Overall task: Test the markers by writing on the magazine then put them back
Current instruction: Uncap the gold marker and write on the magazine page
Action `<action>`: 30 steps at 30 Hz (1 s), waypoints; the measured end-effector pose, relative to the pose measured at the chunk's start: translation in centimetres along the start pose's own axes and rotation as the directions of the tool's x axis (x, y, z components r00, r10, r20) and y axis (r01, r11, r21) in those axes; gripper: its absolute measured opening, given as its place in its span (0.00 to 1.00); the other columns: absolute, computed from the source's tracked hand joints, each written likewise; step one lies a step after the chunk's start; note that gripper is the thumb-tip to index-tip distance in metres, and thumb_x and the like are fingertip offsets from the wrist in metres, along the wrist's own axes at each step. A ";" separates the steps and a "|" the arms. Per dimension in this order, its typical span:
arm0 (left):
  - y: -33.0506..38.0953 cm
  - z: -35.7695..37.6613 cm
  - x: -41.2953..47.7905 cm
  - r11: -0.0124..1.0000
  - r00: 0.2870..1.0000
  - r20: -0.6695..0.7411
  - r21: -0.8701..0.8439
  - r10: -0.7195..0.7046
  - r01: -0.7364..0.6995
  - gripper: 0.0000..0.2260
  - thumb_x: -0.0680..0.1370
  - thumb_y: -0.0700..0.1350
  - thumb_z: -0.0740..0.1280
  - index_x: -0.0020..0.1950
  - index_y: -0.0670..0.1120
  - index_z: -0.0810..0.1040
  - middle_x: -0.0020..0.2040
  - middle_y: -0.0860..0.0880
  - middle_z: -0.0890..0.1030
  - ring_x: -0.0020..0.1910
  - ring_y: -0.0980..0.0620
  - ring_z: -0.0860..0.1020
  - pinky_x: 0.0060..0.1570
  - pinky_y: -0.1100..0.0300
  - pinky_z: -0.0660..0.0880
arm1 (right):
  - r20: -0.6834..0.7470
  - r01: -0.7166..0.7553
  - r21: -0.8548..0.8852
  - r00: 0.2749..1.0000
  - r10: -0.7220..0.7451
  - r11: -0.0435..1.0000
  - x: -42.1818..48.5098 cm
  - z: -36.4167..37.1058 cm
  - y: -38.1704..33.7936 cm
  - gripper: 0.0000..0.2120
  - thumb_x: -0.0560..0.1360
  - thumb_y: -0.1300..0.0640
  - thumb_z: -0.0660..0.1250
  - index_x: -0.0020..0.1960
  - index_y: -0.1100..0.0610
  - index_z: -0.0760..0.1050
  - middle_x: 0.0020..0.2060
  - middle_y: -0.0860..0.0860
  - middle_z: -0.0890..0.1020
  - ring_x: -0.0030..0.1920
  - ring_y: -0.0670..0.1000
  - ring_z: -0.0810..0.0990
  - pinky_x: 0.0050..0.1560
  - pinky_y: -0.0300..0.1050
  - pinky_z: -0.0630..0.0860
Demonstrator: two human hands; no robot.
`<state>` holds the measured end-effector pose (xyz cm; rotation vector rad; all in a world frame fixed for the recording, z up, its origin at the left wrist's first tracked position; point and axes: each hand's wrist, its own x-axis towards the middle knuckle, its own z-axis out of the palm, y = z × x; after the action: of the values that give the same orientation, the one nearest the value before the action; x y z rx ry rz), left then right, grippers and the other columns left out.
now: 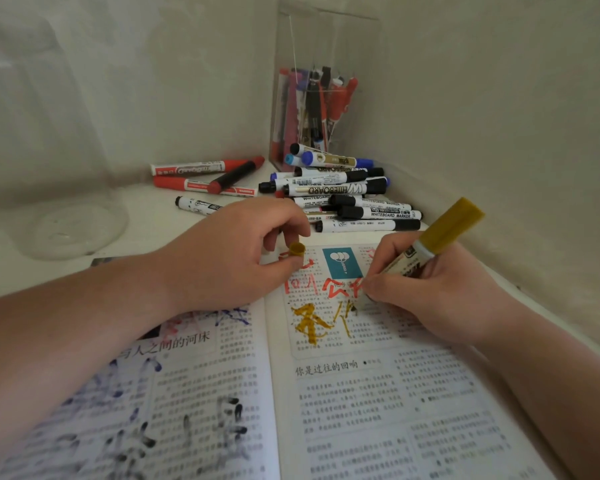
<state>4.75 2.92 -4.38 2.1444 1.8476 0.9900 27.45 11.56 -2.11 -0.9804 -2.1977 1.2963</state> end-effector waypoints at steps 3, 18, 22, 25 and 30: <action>0.0 0.0 0.0 1.000 1.000 0.014 -0.026 -0.009 0.009 0.15 0.75 0.44 0.73 0.59 0.56 0.77 0.47 0.61 0.79 0.46 0.56 0.75 0.46 0.63 0.73 | 0.039 0.003 -0.005 0.999 -0.003 1.000 0.1 -0.1 -0.1 0.12 0.69 0.66 0.77 0.32 0.57 0.77 0.24 0.46 0.76 0.25 0.40 0.72 0.27 0.32 0.68; 0.3 -0.1 0.1 0.996 0.998 0.046 -0.063 -0.053 0.056 0.19 0.74 0.51 0.75 0.62 0.61 0.73 0.49 0.64 0.80 0.46 0.57 0.76 0.44 0.65 0.73 | 0.117 -0.008 0.133 0.993 -0.007 0.991 0.5 -0.8 0.0 0.09 0.68 0.65 0.75 0.34 0.59 0.75 0.23 0.46 0.75 0.24 0.41 0.72 0.26 0.31 0.67; 0.7 -0.3 0.2 0.993 0.992 0.090 -0.074 -0.087 0.094 0.21 0.74 0.53 0.75 0.61 0.67 0.69 0.52 0.67 0.79 0.47 0.59 0.77 0.44 0.65 0.74 | 0.168 0.131 0.103 0.975 -0.147 0.986 1.9 -1.8 -2.2 0.08 0.63 0.57 0.79 0.37 0.55 0.81 0.27 0.48 0.76 0.26 0.43 0.72 0.27 0.33 0.67; 1.0 -0.5 0.4 0.986 0.986 0.111 -0.098 -0.124 0.135 0.25 0.73 0.54 0.75 0.59 0.73 0.64 0.51 0.68 0.80 0.47 0.59 0.77 0.44 0.65 0.74 | 0.268 0.265 0.121 0.919 -0.289 0.957 3.6 -2.4 -5.8 0.09 0.66 0.63 0.79 0.42 0.60 0.80 0.28 0.47 0.79 0.27 0.41 0.75 0.28 0.29 0.69; 1.1 -0.5 0.5 0.974 0.980 0.095 -0.129 -0.175 0.187 0.28 0.73 0.53 0.77 0.59 0.71 0.61 0.49 0.66 0.81 0.45 0.57 0.78 0.44 0.61 0.75 | -0.010 0.447 0.293 0.885 -0.465 0.845 6.2 -0.1 -6.0 0.05 0.73 0.63 0.72 0.40 0.60 0.78 0.27 0.46 0.79 0.26 0.41 0.75 0.29 0.30 0.69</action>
<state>5.38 2.99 -3.19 1.8718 1.8392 0.9429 21.18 14.24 3.11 -0.2787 -2.0332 1.3656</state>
